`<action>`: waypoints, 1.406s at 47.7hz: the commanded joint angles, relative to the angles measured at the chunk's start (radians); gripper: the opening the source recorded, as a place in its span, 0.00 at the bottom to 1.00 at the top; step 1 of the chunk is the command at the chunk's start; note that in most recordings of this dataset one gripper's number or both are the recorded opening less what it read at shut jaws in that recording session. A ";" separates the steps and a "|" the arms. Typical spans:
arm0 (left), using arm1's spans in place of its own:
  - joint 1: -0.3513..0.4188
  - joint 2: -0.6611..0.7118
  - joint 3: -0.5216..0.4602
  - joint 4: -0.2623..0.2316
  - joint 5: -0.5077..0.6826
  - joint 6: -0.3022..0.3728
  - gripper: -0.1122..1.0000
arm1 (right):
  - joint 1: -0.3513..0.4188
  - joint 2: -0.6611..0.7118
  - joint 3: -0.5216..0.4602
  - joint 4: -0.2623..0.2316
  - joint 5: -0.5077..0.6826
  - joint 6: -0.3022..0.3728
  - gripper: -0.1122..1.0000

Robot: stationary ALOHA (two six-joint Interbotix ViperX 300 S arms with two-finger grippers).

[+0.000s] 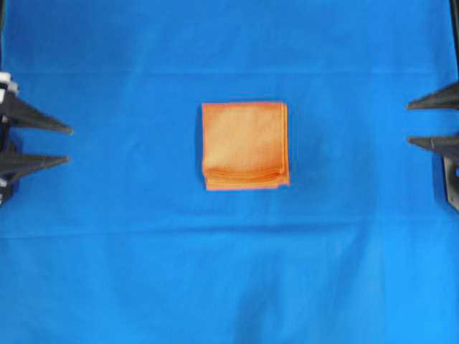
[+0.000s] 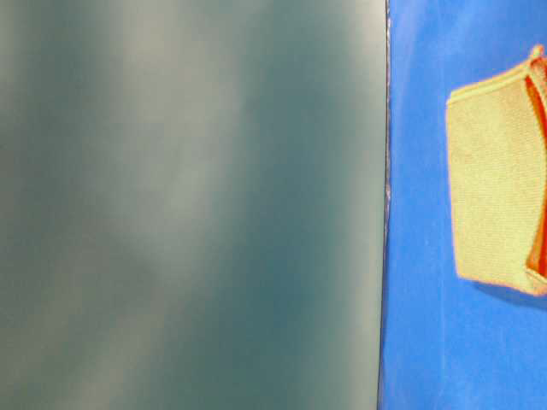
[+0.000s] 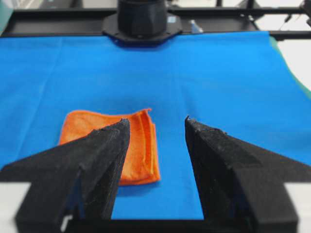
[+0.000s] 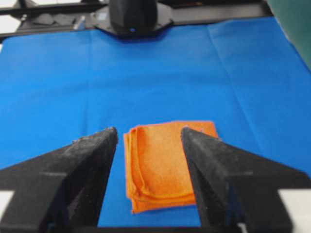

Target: Fold a vertical towel.

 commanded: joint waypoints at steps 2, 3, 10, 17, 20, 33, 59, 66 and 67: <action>0.012 -0.072 0.046 -0.002 -0.008 -0.023 0.52 | -0.012 0.003 0.031 0.003 -0.037 0.014 0.64; 0.012 -0.084 0.055 -0.002 -0.008 -0.028 0.52 | -0.012 0.005 0.038 0.003 -0.043 0.017 0.64; 0.023 -0.140 0.112 -0.002 -0.008 -0.043 0.52 | -0.015 0.003 0.074 0.003 -0.086 0.025 0.64; 0.044 -0.140 0.121 -0.002 -0.008 -0.049 0.52 | -0.015 0.002 0.071 0.005 -0.094 0.025 0.64; 0.048 -0.140 0.120 -0.002 -0.003 -0.049 0.52 | -0.015 0.002 0.071 0.005 -0.094 0.025 0.64; 0.049 -0.140 0.121 0.000 0.000 -0.049 0.52 | -0.014 0.002 0.071 0.003 -0.094 0.025 0.64; 0.049 -0.140 0.120 0.002 0.000 -0.049 0.52 | -0.015 0.002 0.071 0.003 -0.091 0.025 0.64; 0.049 -0.141 0.120 0.002 0.000 -0.049 0.52 | -0.015 0.002 0.071 0.002 -0.091 0.025 0.64; 0.049 -0.141 0.120 0.002 0.000 -0.049 0.52 | -0.015 0.002 0.071 0.003 -0.091 0.025 0.64</action>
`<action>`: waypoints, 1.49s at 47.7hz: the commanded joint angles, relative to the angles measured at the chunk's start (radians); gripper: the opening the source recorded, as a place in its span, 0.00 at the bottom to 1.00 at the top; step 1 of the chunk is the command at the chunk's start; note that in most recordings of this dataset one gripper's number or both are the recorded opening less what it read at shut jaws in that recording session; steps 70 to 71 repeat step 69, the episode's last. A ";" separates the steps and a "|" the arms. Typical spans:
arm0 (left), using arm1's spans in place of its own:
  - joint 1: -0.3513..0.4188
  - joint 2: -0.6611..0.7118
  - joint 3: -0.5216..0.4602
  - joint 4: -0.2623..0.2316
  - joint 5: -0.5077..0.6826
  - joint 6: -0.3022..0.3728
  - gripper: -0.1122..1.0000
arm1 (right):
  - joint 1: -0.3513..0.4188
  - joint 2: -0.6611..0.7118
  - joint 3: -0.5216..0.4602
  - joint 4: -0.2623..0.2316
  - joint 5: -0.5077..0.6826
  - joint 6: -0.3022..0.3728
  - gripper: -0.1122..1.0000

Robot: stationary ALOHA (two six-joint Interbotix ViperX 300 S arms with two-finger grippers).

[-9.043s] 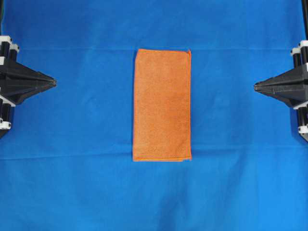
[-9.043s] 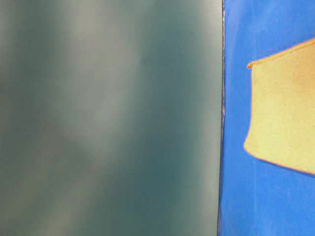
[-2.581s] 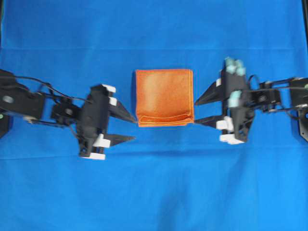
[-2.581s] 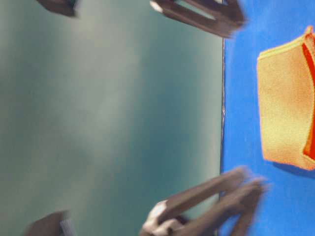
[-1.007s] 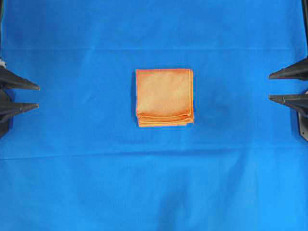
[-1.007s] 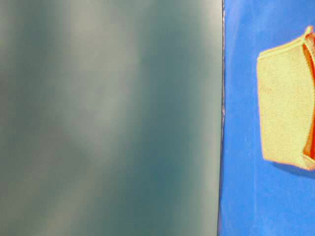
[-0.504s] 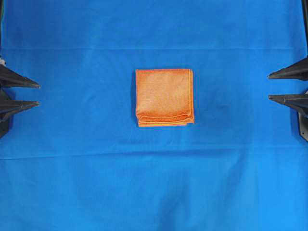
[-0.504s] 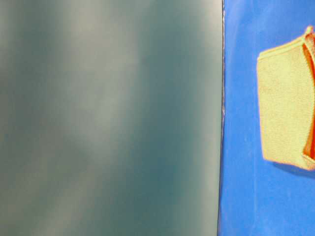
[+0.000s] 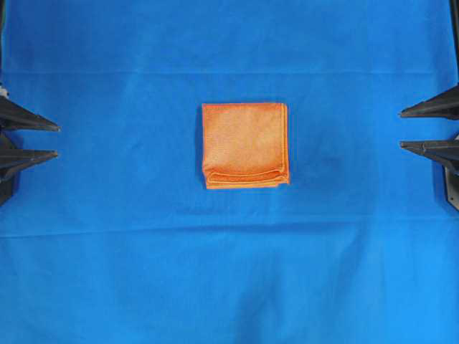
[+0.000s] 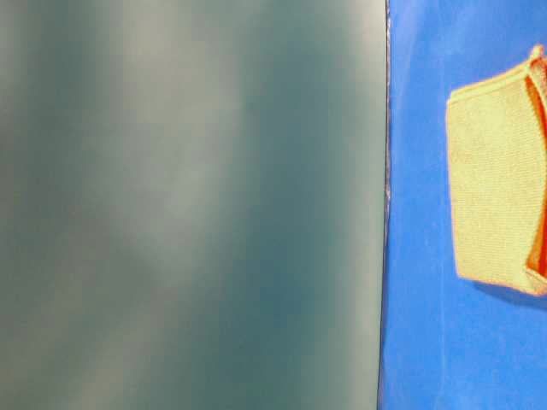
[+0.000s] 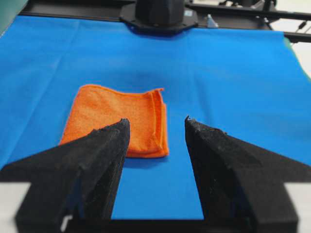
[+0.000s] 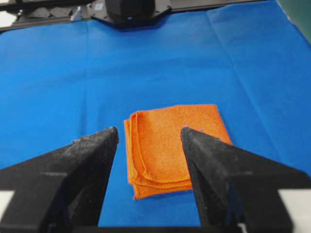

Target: Fold a vertical towel.

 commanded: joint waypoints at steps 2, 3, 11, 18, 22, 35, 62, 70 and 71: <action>0.003 0.008 -0.012 0.002 -0.003 -0.002 0.52 | -0.002 0.008 -0.015 0.002 -0.006 0.002 0.64; 0.003 0.008 -0.012 0.002 -0.003 -0.002 0.52 | -0.002 0.008 -0.015 0.002 -0.006 0.002 0.64; 0.003 0.006 -0.012 0.002 0.002 -0.002 0.52 | -0.002 0.008 -0.015 0.002 -0.003 0.002 0.64; 0.003 0.003 -0.015 0.002 0.014 -0.003 0.52 | -0.002 0.008 -0.014 0.002 -0.003 0.002 0.64; 0.003 0.002 -0.015 0.002 0.015 -0.003 0.52 | -0.002 0.008 -0.014 0.002 -0.002 0.002 0.64; 0.003 0.000 -0.017 0.002 0.017 -0.003 0.52 | -0.002 0.011 -0.014 0.002 -0.002 0.002 0.64; 0.003 0.000 -0.017 0.002 0.017 -0.003 0.52 | -0.002 0.011 -0.012 0.002 -0.002 0.002 0.64; 0.003 0.000 -0.017 0.002 0.017 -0.003 0.52 | -0.002 0.011 -0.014 0.002 0.008 0.002 0.64; 0.003 0.000 -0.017 0.002 0.017 -0.003 0.52 | -0.002 0.011 -0.014 0.002 0.008 0.002 0.64</action>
